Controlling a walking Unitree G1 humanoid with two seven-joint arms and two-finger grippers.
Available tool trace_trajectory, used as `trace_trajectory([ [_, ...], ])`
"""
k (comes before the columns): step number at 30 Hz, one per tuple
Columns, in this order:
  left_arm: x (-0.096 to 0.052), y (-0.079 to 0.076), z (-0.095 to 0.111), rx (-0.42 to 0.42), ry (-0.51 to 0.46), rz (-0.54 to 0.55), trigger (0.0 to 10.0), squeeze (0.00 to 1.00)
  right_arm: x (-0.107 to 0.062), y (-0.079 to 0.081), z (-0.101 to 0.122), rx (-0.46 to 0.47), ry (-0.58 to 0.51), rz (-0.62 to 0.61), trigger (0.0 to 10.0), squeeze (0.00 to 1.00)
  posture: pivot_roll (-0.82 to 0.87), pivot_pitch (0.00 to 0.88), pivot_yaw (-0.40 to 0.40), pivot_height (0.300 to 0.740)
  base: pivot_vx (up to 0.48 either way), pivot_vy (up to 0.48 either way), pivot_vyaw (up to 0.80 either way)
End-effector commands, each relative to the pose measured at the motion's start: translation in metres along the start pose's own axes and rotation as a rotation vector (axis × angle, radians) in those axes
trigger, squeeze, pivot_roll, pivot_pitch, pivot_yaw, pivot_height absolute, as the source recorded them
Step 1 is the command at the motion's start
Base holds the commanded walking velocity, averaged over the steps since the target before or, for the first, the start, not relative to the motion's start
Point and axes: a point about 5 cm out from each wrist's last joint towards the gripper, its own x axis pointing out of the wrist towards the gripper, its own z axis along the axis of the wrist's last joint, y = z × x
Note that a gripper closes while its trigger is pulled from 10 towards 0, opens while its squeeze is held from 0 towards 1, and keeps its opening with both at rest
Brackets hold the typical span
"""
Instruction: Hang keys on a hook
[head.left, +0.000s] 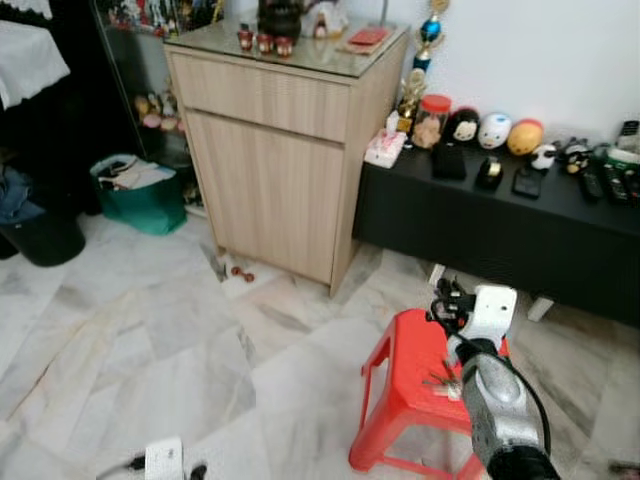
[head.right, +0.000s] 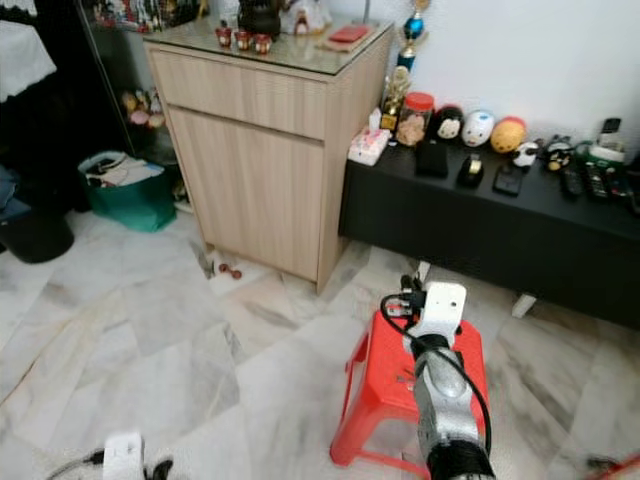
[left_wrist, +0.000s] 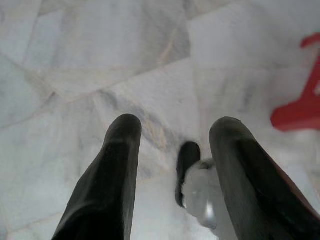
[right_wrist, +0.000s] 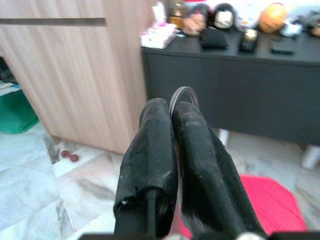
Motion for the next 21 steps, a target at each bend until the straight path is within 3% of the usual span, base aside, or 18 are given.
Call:
trace_trajectory([
  [1, -0.0013, -0.0004, -0.0051, 0.006, 0.022, -0.003, 10.0, 0.0, 0.0015, -0.0039, 0.0038, -0.008, -0.01, -0.014, 10.0, 0.0, 0.04, 0.0, -0.063, 0.74, 0.0, 0.0, 0.0],
  [21, -0.0001, -0.0083, -0.0022, 0.02, 0.014, -0.037, 10.0, 0.0, 0.0042, -0.0067, 0.0058, -0.018, -0.01, -0.046, 10.0, 0.0, 0.03, 0.0, -0.065, 0.74, 0.0, -0.024, 0.0],
])
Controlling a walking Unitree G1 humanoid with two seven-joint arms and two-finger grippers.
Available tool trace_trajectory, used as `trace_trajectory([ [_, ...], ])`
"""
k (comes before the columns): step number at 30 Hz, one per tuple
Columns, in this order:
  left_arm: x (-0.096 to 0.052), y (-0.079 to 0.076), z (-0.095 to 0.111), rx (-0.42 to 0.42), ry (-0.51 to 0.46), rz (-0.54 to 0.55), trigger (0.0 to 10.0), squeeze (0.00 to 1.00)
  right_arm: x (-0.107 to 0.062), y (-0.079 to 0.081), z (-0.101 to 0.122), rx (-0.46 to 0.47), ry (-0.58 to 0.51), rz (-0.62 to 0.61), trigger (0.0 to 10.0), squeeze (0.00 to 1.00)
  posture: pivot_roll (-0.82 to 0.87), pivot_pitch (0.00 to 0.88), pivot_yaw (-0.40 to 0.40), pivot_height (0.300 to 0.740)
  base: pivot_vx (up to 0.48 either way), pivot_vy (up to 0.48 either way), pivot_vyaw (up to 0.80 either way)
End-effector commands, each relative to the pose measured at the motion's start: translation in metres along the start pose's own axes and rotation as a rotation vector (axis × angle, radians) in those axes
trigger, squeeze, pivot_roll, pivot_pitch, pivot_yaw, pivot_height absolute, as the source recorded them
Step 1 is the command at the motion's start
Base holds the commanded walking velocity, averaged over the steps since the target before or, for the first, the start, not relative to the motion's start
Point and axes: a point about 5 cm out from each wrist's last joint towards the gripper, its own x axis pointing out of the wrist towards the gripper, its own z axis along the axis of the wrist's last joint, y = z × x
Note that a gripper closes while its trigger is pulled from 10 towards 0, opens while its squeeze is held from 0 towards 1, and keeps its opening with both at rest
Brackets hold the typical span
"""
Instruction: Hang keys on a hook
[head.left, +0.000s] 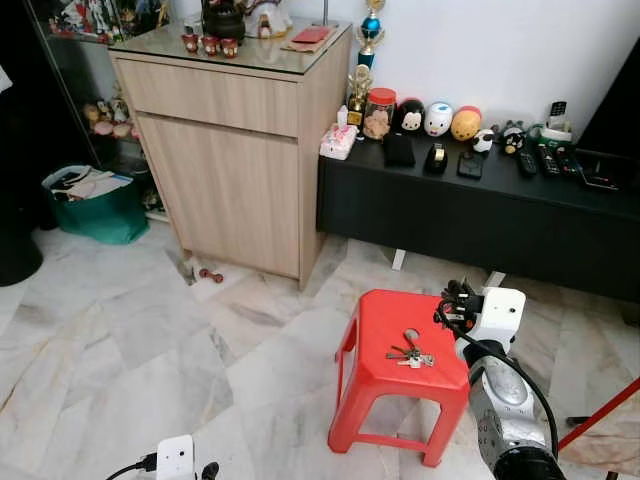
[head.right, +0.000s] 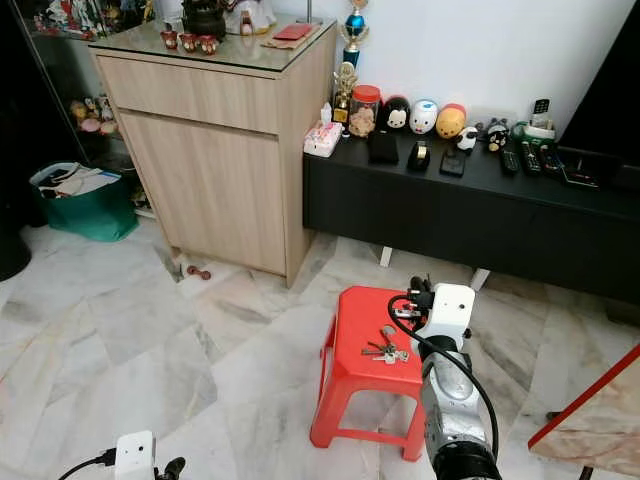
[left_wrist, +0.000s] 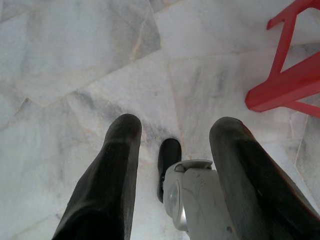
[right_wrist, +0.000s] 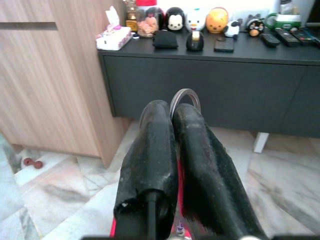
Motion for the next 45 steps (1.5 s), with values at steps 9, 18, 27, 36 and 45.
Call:
trace_trajectory([
  [9, 0.0, -0.002, -0.001, 0.025, 0.011, -0.027, 10.0, 0.0, 0.003, -0.002, 0.003, -0.009, -0.003, -0.023, 10.0, 0.0, 0.03, 0.0, -0.057, 0.74, 0.0, -0.241, 0.0],
  [18, 0.0, -0.002, -0.002, 0.037, 0.016, -0.037, 10.0, 0.0, 0.003, -0.003, 0.001, -0.011, 0.004, -0.043, 10.0, 0.0, 0.02, 0.0, -0.046, 0.74, 0.0, -0.277, 0.0],
  [27, 0.0, -0.003, -0.002, 0.048, 0.018, -0.046, 10.0, 0.0, -0.002, -0.011, -0.009, 0.015, 0.054, -0.095, 10.0, 0.0, 0.03, 0.0, -0.042, 0.74, 0.0, -0.289, 0.0],
  [36, 0.001, -0.004, -0.001, 0.05, 0.02, -0.049, 10.0, 0.0, -0.055, -0.039, -0.082, -0.031, 0.397, -0.16, 10.0, 0.0, 0.02, 0.0, -0.038, 0.74, 0.0, -0.292, 0.0],
  [45, 0.0, -0.001, -0.002, 0.054, 0.027, -0.044, 10.0, 0.0, -0.064, -0.045, -0.089, -0.008, 0.414, -0.229, 10.0, 0.0, 0.02, 0.0, -0.034, 0.74, 0.0, -0.291, 0.0],
])
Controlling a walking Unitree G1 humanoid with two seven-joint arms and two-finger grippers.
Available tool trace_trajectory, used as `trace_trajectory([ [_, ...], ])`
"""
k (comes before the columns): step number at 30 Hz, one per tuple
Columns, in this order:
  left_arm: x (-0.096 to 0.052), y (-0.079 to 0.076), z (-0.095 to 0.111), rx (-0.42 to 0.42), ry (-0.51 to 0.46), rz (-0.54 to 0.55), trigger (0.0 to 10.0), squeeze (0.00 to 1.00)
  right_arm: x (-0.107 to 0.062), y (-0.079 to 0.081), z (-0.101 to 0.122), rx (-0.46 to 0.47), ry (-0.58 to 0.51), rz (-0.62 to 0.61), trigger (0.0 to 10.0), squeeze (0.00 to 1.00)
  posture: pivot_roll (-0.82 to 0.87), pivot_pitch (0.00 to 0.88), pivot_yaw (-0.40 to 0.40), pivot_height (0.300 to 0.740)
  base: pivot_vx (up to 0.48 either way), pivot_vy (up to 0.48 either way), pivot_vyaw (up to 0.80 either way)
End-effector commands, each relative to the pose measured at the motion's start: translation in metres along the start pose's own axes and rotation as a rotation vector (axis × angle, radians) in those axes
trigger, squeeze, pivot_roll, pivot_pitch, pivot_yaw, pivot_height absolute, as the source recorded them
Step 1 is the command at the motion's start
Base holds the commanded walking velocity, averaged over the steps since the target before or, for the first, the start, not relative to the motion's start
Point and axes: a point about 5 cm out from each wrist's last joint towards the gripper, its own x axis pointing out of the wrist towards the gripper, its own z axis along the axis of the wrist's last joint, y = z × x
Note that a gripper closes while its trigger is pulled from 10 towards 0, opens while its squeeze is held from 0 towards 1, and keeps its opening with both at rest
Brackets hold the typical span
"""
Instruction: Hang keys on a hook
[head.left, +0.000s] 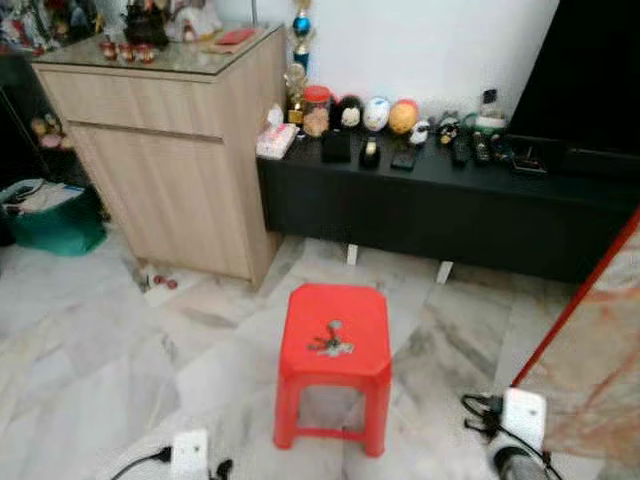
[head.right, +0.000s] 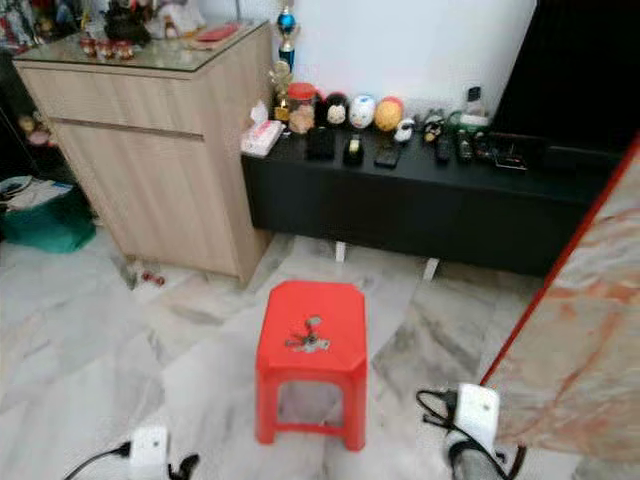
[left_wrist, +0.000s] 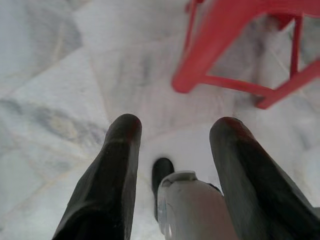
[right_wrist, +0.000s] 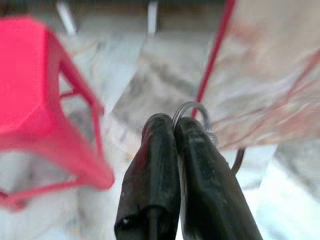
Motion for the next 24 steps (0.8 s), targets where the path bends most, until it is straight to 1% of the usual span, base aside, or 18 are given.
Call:
trace_trajectory([
  [1, -0.002, 0.006, -0.005, 0.0, 0.026, 0.016, 10.0, 0.0, 0.004, 0.011, 0.014, 0.015, -0.061, 0.025, 10.0, 0.0, 0.02, 0.0, -0.034, 0.74, 0.0, -0.292, 0.0],
  [2, -0.002, 0.006, -0.005, 0.001, 0.027, 0.016, 10.0, 0.0, 0.005, 0.011, 0.016, 0.017, -0.068, 0.026, 10.0, 0.0, 0.02, 0.0, -0.034, 0.74, 0.0, -0.292, 0.0],
  [3, -0.002, 0.006, -0.005, 0.002, 0.028, 0.015, 10.0, 0.0, 0.007, 0.014, 0.024, 0.029, -0.098, 0.03, 10.0, 0.0, 0.02, 0.0, -0.033, 0.74, 0.0, -0.285, 0.0],
  [5, -0.002, 0.006, -0.005, 0.003, 0.027, 0.014, 10.0, 0.0, 0.009, 0.018, 0.032, 0.04, -0.129, 0.037, 10.0, 0.0, 0.02, 0.0, -0.033, 0.74, 0.0, -0.289, 0.0],
  [9, -0.001, 0.004, -0.005, 0.013, 0.029, 0.008, 10.0, 0.0, 0.013, 0.025, 0.044, 0.045, -0.16, 0.052, 10.0, 0.0, 0.02, 0.0, -0.033, 0.74, 0.0, -0.291, 0.0],
  [12, -0.001, 0.004, -0.005, 0.016, 0.03, 0.006, 10.0, 0.0, 0.014, 0.026, 0.047, 0.053, -0.176, 0.051, 10.0, 0.0, 0.02, 0.0, -0.034, 0.74, 0.0, -0.289, 0.0],
  [19, -0.001, 0.004, -0.006, 0.018, 0.034, 0.005, 10.0, 0.0, 0.013, 0.027, 0.047, 0.054, -0.187, 0.049, 10.0, 0.0, 0.02, 0.0, -0.035, 0.74, 0.0, -0.288, 0.0],
  [21, -0.001, 0.004, -0.006, 0.019, 0.035, 0.004, 10.0, 0.0, 0.012, 0.026, 0.048, 0.055, -0.196, 0.032, 10.0, 0.0, 0.02, 0.0, -0.035, 0.74, 0.0, -0.287, 0.0],
  [24, -0.001, 0.004, -0.006, 0.02, 0.037, 0.004, 10.0, 0.0, 0.012, 0.02, 0.05, 0.065, -0.212, -0.028, 10.0, 0.0, 0.02, 0.0, -0.035, 0.74, 0.0, -0.289, 0.0],
])
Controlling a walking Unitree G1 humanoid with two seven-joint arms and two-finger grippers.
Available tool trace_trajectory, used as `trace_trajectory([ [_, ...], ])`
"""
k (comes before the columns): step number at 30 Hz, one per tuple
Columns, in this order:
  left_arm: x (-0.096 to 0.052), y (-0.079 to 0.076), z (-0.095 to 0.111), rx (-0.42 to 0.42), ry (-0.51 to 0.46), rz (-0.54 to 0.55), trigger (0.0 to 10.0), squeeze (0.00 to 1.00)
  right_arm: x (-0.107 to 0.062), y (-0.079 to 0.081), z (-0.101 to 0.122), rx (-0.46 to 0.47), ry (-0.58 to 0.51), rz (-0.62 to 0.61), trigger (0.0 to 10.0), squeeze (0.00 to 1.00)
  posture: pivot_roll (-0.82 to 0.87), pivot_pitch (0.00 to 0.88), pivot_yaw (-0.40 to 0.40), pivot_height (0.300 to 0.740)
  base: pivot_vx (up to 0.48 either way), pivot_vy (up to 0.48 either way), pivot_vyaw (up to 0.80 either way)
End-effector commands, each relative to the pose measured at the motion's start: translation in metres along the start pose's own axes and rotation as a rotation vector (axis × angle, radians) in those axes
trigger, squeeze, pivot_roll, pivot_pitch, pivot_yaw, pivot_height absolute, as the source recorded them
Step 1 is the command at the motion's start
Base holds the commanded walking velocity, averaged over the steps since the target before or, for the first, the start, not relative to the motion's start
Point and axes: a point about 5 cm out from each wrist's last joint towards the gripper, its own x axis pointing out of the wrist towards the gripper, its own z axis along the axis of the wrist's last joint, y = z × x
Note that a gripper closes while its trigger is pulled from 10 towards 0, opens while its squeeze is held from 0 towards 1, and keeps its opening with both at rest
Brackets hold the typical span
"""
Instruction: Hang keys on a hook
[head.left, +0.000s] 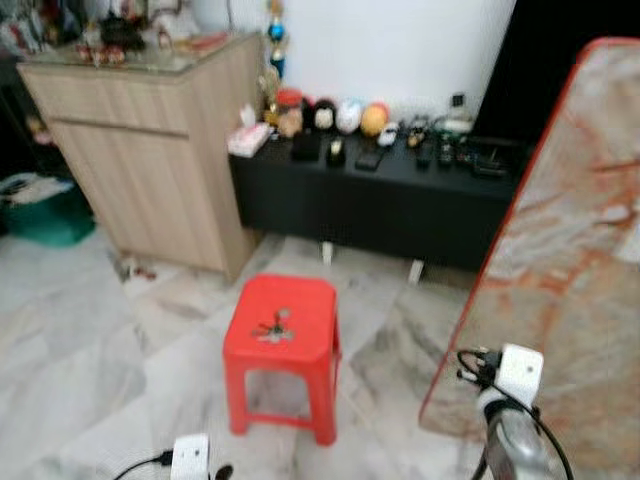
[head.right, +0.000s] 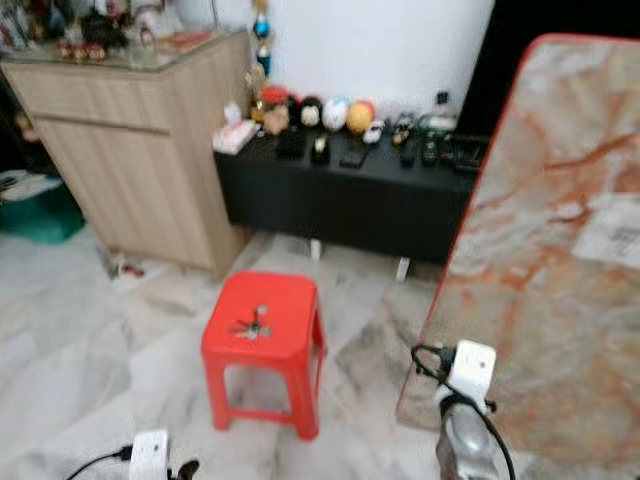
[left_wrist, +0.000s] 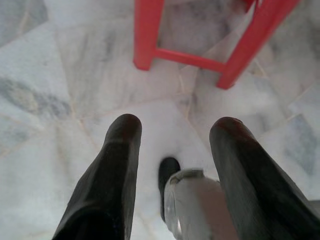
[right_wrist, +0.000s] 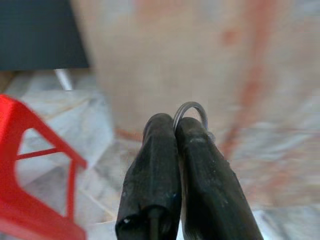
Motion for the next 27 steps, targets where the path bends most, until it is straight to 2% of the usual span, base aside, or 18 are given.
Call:
trace_trajectory([
  [1, -0.001, 0.003, -0.003, 0.005, 0.019, 0.007, 10.0, 0.0, 0.002, -0.001, 0.007, 0.006, -0.035, -0.029, 10.0, 0.0, 0.02, 0.0, -0.035, 0.74, 0.0, -0.289, 0.0],
  [8, -0.001, 0.004, -0.004, 0.008, 0.024, 0.009, 10.0, 0.0, 0.004, -0.014, 0.019, 0.065, -0.091, -0.143, 10.0, 0.0, 0.02, 0.0, -0.035, 0.74, 0.0, -0.282, 0.0],
  [14, -0.001, 0.005, -0.005, 0.003, 0.024, 0.02, 10.0, 0.0, 0.01, -0.008, 0.042, -0.005, -0.193, -0.115, 10.0, 0.0, 0.02, 0.0, -0.033, 0.74, 0.0, 0.0, 0.0],
  [16, -0.001, 0.005, -0.005, 0.003, 0.025, 0.019, 10.0, 0.0, 0.014, -0.004, 0.065, -0.025, -0.28, -0.128, 10.0, 0.0, 0.02, 0.0, -0.033, 0.74, 0.0, 0.0, 0.0],
  [18, -0.001, 0.005, -0.005, 0.003, 0.025, 0.019, 10.0, 0.0, 0.015, -0.003, 0.071, -0.041, -0.306, -0.129, 10.0, 0.0, 0.02, 0.0, -0.031, 0.74, 0.0, 0.0, 0.0],
  [19, -0.001, 0.005, -0.005, 0.004, 0.026, 0.018, 10.0, 0.0, 0.016, -0.002, 0.083, -0.049, -0.354, -0.144, 10.0, 0.0, 0.02, 0.0, -0.031, 0.74, 0.0, 0.0, 0.0],
  [23, -0.001, 0.005, -0.004, 0.003, 0.025, 0.018, 10.0, 0.0, 0.017, 0.0, 0.097, -0.061, -0.408, -0.158, 10.0, 0.0, 0.02, 0.0, -0.032, 0.74, 0.0, 0.0, 0.0],
  [24, -0.001, 0.005, -0.004, 0.003, 0.024, 0.018, 10.0, 0.0, 0.017, 0.001, 0.107, -0.087, -0.455, -0.172, 10.0, 0.0, 0.02, 0.0, -0.035, 0.74, 0.0, 0.0, 0.0],
  [27, -0.001, 0.005, -0.004, 0.0, 0.023, 0.019, 10.0, 0.0, 0.014, 0.003, 0.117, -0.126, -0.517, -0.193, 10.0, 0.0, 0.02, 0.0, -0.035, 0.74, 0.0, 0.0, 0.0],
])
